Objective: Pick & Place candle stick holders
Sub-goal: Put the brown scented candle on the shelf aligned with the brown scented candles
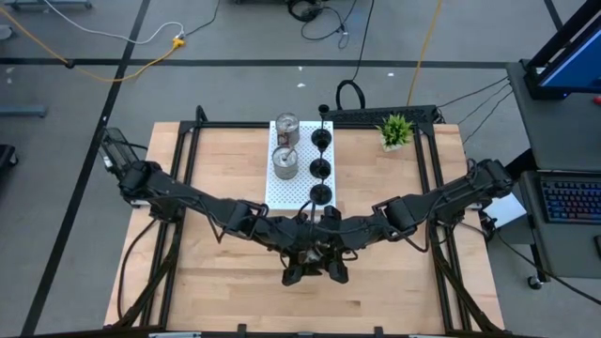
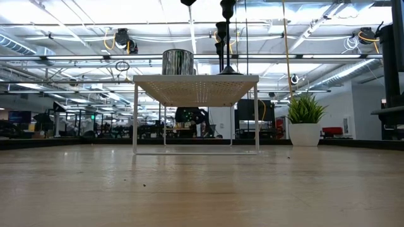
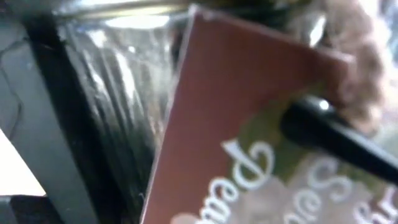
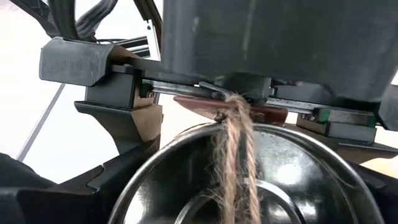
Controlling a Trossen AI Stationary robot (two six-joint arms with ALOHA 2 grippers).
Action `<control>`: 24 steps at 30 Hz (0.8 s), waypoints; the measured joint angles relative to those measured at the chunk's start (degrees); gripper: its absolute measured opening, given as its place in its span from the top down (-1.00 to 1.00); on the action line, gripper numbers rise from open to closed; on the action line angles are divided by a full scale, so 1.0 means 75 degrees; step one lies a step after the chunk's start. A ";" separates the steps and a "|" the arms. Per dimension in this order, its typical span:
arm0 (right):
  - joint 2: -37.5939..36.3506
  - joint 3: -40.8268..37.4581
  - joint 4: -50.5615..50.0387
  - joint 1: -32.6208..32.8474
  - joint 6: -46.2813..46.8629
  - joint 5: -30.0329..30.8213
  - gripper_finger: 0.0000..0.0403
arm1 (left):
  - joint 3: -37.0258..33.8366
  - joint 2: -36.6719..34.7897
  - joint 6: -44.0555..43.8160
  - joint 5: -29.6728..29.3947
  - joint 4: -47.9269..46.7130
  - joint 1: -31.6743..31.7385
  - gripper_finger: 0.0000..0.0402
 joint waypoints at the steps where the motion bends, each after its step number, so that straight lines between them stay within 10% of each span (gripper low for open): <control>1: -0.0029 -0.0001 0.0011 0.0000 0.0000 0.0002 -0.74 | 0.0002 -0.0005 0.0013 0.0003 -0.0013 0.0000 -0.83; 24: -0.0147 0.0024 0.0118 0.0003 0.0530 -0.0088 -0.76 | -0.0049 0.0009 0.0168 -0.0156 -0.0303 -0.0068 -0.80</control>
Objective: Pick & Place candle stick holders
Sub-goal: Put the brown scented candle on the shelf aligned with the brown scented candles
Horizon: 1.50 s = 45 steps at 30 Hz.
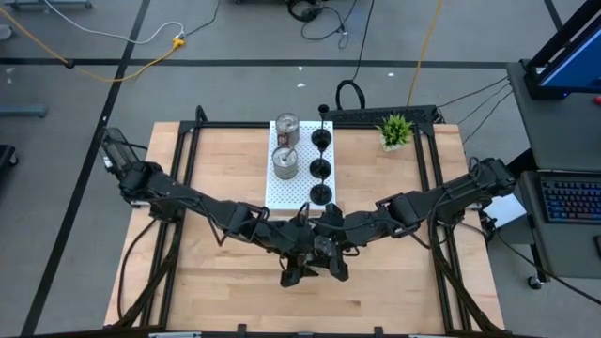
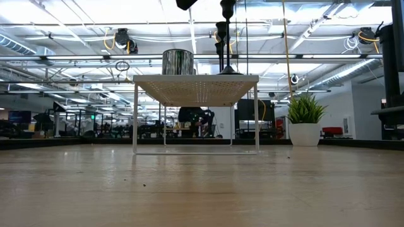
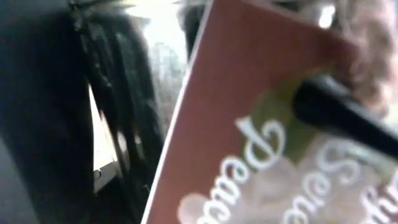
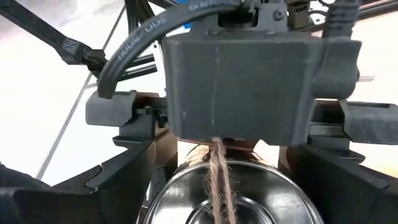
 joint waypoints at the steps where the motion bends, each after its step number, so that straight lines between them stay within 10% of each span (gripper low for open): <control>1: -0.0005 0.0008 0.0008 0.0003 -0.0002 0.0002 -0.76 | 0.0000 0.0000 -0.0002 -0.0046 0.0000 -0.0021 -0.80; 25: -0.1157 -0.0004 -0.0044 0.0032 -0.0724 0.0625 -0.76 | 0.0000 -0.0016 -0.0322 -0.1118 0.0000 -0.0210 -0.80; 45: -0.2194 -0.0007 -0.1569 0.1067 -0.1014 0.2038 -0.76 | -0.0750 -0.1947 -0.2023 -0.5911 -0.2542 -0.0736 -0.80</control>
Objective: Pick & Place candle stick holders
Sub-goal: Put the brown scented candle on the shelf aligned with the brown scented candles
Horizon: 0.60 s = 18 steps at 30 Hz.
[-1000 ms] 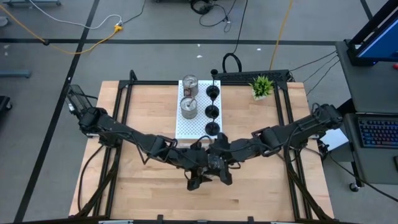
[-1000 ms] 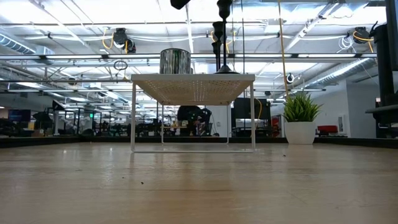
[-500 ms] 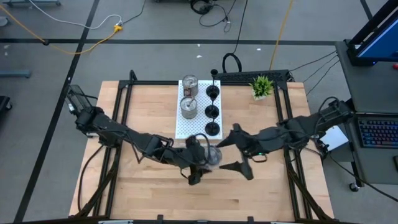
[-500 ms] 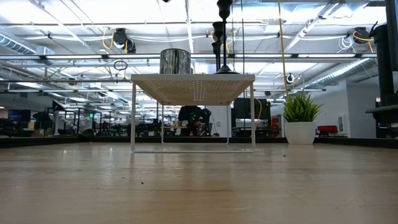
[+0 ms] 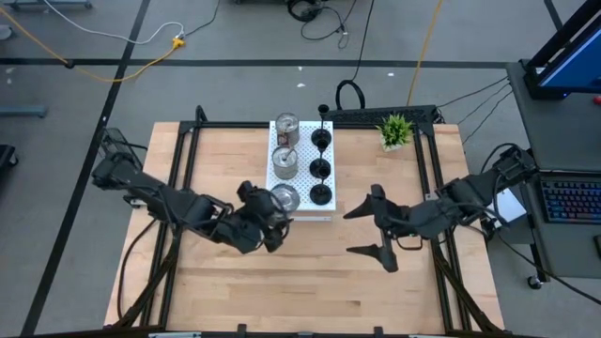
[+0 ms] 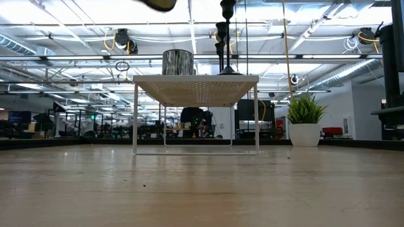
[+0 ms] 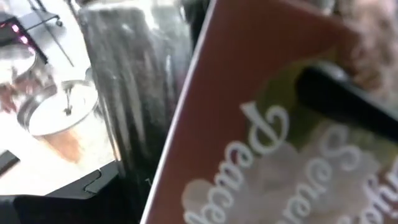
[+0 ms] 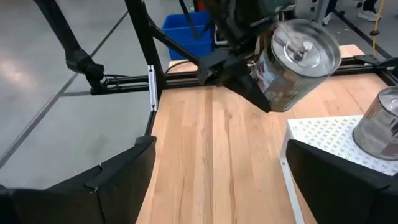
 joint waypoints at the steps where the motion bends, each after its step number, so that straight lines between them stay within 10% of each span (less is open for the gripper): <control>1: 0.0000 -0.0003 -0.0021 -0.0003 0.0000 0.0001 -0.76 | -0.0226 -0.0056 -0.0199 -0.0119 0.0124 -0.0025 -0.80; 18: -0.0958 -0.1582 -0.0685 -0.0003 0.0244 0.0604 -0.76 | -0.3542 -0.0202 0.0221 -0.0965 0.5644 0.0659 -0.80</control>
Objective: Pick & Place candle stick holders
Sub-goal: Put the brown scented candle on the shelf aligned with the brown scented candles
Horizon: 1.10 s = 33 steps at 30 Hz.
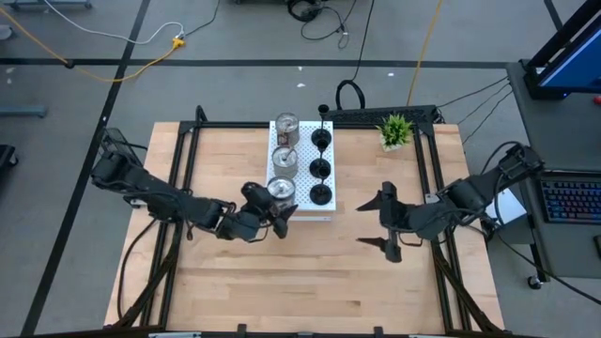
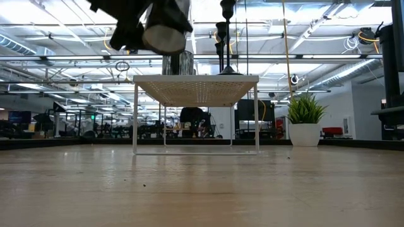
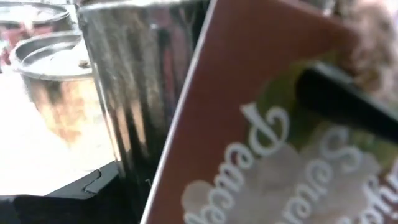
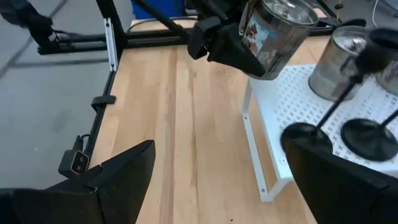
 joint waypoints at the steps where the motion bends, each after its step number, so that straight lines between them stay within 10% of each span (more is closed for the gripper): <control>1: -0.0196 -0.0257 0.0181 0.0000 0.0032 0.0001 -0.76 | -0.0127 -0.0001 -0.0051 -0.0044 0.0112 0.0028 -0.80; 17: -0.4112 -0.4962 0.4121 -0.0009 -0.1092 -0.0025 -0.76 | -0.0975 0.0836 0.0603 -0.0724 0.2521 0.0213 -0.79; 33: -0.4987 -0.5453 0.4535 -0.0009 -0.1331 -0.0028 -0.76 | -0.0981 0.1450 0.1110 -0.0477 0.3357 0.0993 -0.81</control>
